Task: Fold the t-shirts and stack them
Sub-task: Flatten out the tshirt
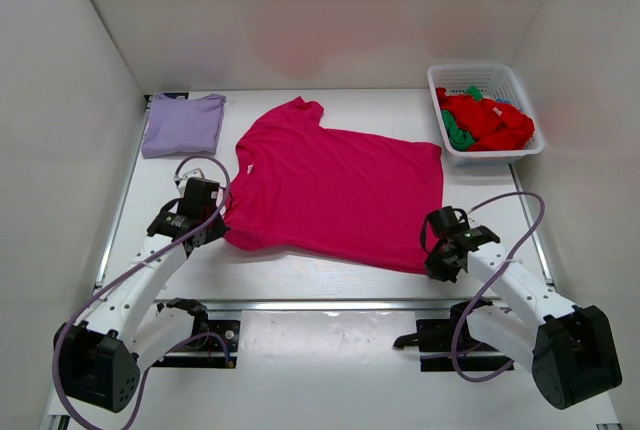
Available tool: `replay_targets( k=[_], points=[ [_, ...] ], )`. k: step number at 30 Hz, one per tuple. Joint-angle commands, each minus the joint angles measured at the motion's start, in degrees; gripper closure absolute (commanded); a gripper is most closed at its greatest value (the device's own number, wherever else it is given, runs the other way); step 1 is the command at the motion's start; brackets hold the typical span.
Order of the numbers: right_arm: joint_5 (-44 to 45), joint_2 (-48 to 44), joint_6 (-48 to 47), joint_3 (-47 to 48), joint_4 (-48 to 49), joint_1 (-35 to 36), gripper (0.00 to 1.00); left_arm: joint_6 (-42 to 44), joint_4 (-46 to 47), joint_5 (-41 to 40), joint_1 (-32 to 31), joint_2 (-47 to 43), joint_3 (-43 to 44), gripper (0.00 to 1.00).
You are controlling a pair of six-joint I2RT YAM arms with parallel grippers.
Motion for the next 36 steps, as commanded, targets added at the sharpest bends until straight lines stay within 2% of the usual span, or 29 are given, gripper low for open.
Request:
replay_targets(
  k=[1,6,11,14,17,19,20,22,24,28,29,31,33,34,36],
  points=[
    [2.0,-1.1,-0.3,2.4,-1.1,1.6,1.0,0.5,0.6,-0.5,0.0,-1.1,0.7,1.0],
    [2.3,-0.8,-5.7,14.5,-8.4,4.0,1.0,1.5,0.7,-1.4,0.3,0.5,4.1,1.0],
    [-1.8,-1.9,-13.8,25.3,-10.5,0.4,1.0,2.9,1.7,-3.6,0.6,1.8,10.4,1.0],
    [-3.0,-3.5,-18.1,31.5,-9.4,-1.6,1.0,4.2,3.3,-3.8,2.8,2.0,16.0,1.0],
    [-5.3,-2.9,-22.8,38.2,-9.5,-4.8,1.0,6.4,6.5,-2.8,6.4,2.1,23.3,1.0],
    [-8.3,-2.2,-26.1,42.8,-9.3,-8.1,1.0,7.7,7.4,-2.7,9.1,4.0,31.4,1.0],
    [-10.7,-1.6,-28.1,45.3,-9.2,-9.8,1.0,8.4,7.7,-3.3,9.4,4.9,34.0,1.0],
    [-16.0,0.0,-30.0,49.7,-8.9,-12.5,1.0,9.4,6.3,-3.6,9.3,9.2,44.4,1.0],
    [-19.9,3.1,-30.8,58.1,-10.1,-14.1,1.0,8.9,5.9,-3.0,9.4,11.6,51.7,1.0],
    [-15.6,8.4,-29.7,71.4,-11.2,-8.4,1.0,8.9,4.3,-3.2,8.7,17.1,69.4,1.0],
    [-11.8,11.1,-31.0,75.5,-11.4,-5.9,1.0,9.3,3.8,-3.5,8.0,18.3,72.1,1.0],
    [-3.5,17.2,-32.3,85.1,-15.0,-0.3,1.0,10.2,2.0,-3.4,6.6,24.2,83.7,1.0],
    [5.2,18.7,-35.4,88.3,-12.7,7.0,1.0,15.7,2.2,-10.9,-1.5,26.4,89.8,1.0],
    [10.3,19.2,-37.1,88.3,-9.4,11.1,1.0,17.1,3.2,-12.0,-3.8,28.0,91.9,1.0],
    [13.4,18.9,-40.6,87.5,-4.6,11.4,1.0,19.5,4.6,-16.5,-7.3,30.2,95.5,1.0]
  ],
)
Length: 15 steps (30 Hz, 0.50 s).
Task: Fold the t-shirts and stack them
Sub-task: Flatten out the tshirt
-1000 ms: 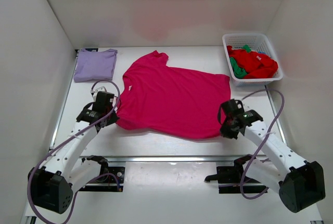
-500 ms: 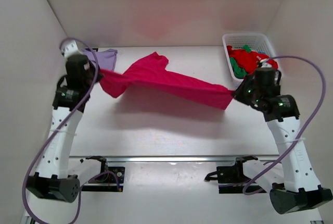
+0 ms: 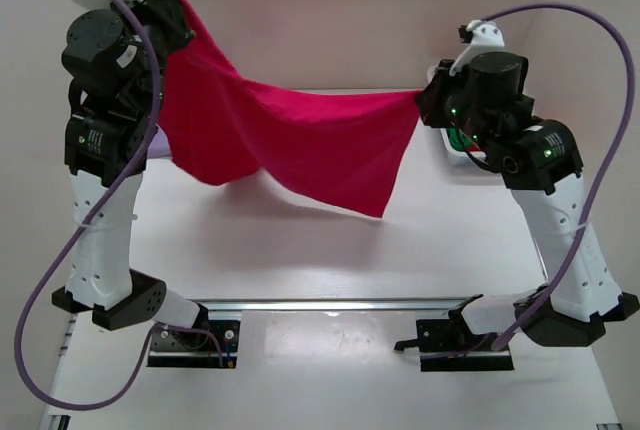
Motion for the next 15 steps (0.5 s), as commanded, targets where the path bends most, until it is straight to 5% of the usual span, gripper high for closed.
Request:
replay_targets(
  k=[1,4,15],
  points=[
    [11.7,0.8,-8.2,2.3,6.8,-0.4,1.0,5.4,0.6,-6.8,-3.7,3.0,4.4,1.0],
    [12.6,3.1,-12.1,6.8,8.9,-2.8,1.0,1.6,0.5,-1.5,1.8,3.8,4.9,1.0],
    [16.1,2.2,-18.2,7.4,17.5,-6.3,1.0,3.5,2.8,-0.6,5.5,4.1,4.9,1.0]
  ],
)
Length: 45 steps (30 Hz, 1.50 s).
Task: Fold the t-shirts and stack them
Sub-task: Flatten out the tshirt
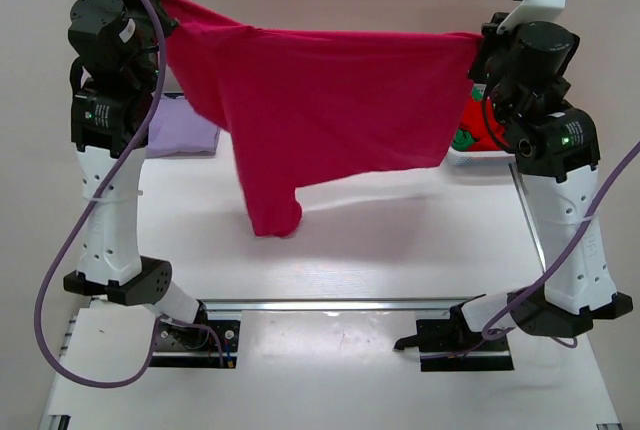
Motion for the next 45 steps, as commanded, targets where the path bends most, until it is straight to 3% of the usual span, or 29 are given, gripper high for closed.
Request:
replay_targets(
  k=[1,6,11,15,19,20,21,22,23,24,25,27,28,29,30,31,36,45],
  points=[
    [2.8,-1.9,-2.2,-0.1,4.8,0.1,1.0,1.7,3.0,0.1,-0.7,-1.6,2.9,1.0],
    [1.7,-3.4,-1.5,-2.0,5.4,-1.5,1.0,1.7,3.8,0.6,-1.1,-2.5,4.9,1.0],
    [5.2,-7.4,-2.2,-4.7,5.6,3.0,1.0,5.7,4.3,-3.2,-6.6,-4.7,5.9,1.0],
    [12.5,-10.7,-4.2,-6.3,7.4,13.3,1.0,9.0,5.0,-8.3,-12.3,-7.1,7.2,1.0],
    [27.9,-12.2,-11.7,-7.6,14.4,31.1,0.99,12.4,6.0,-13.1,-17.4,-8.8,7.8,1.0],
    [35.8,-13.5,-18.8,-10.3,22.3,39.5,1.0,12.9,6.3,-14.8,-18.9,-9.1,8.5,1.0],
    [39.7,-15.7,-25.8,-13.1,42.2,44.5,1.0,14.5,6.7,-15.5,-20.7,-9.1,8.7,1.0],
    [46.4,-16.8,-48.9,-22.6,59.7,54.0,1.0,15.1,7.0,-16.8,-21.8,-9.4,8.7,1.0],
    [47.0,-18.0,-75.9,-29.4,95.7,62.4,1.0,15.9,7.4,-18.0,-21.9,-8.7,8.9,1.0],
    [47.2,-17.1,-84.0,-29.4,106.3,65.7,1.0,16.3,7.4,-18.7,-22.4,-8.3,9.1,1.0],
    [48.8,-16.7,-80.7,-26.2,102.0,65.8,1.0,17.2,7.7,-19.4,-23.4,-8.0,8.7,1.0],
    [46.2,-17.2,-50.5,-20.1,63.9,55.6,1.0,17.0,7.0,-19.2,-23.1,-7.3,8.2,1.0],
    [45.8,-17.0,-47.1,-19.0,59.3,54.6,1.0,16.4,6.8,-18.7,-22.4,-6.8,8.4,1.0],
    [45.7,-17.5,-50.7,-21.0,62.7,54.4,1.0,15.8,6.1,-17.9,-21.4,-6.1,8.2,1.0],
    [45.6,-17.9,-61.7,-25.7,77.2,55.1,1.0,15.3,6.0,-17.5,-21.1,-5.9,8.0,1.0],
    [46.2,-17.4,-67.5,-26.2,85.2,56.4,1.0,14.8,5.3,-16.8,-20.4,-5.6,7.8,1.0],
    [44.3,-15.6,-56.2,-22.6,67.7,49.6,1.0,11.3,3.7,-12.6,-15.7,-4.5,7.4,1.0],
    [44.4,-13.2,-60.8,-23.2,71.2,47.4,1.0,12.6,2.4,-14.7,-17.3,-7.4,4.4,1.0]
  ],
)
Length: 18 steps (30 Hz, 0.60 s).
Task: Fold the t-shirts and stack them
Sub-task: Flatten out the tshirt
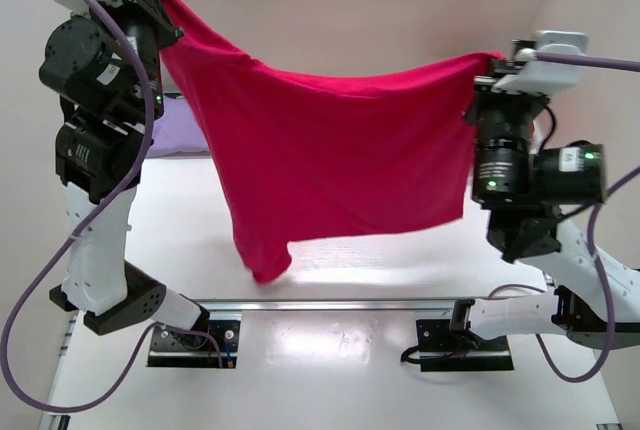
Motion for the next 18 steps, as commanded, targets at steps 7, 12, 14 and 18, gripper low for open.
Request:
replay_targets(
  k=[7,12,14,18],
  points=[
    [-0.4,2.6,0.0,2.2,-1.1,-0.9,1.0,2.0,-1.3,-2.5,-0.9,-6.7,-3.3,1.0],
    [-0.9,4.6,1.0,3.8,-3.1,-1.5,1.0,5.7,-0.8,-7.0,-5.8,-7.4,-2.2,1.0],
    [-2.0,5.0,6.3,5.0,-9.1,-3.4,1.0,6.5,-0.4,-7.7,-5.1,-7.4,-3.4,1.0],
    [-14.5,11.2,32.6,17.5,-44.2,-16.5,0.99,8.2,-0.6,-6.2,-2.1,-4.3,-5.2,1.0]
  ],
)
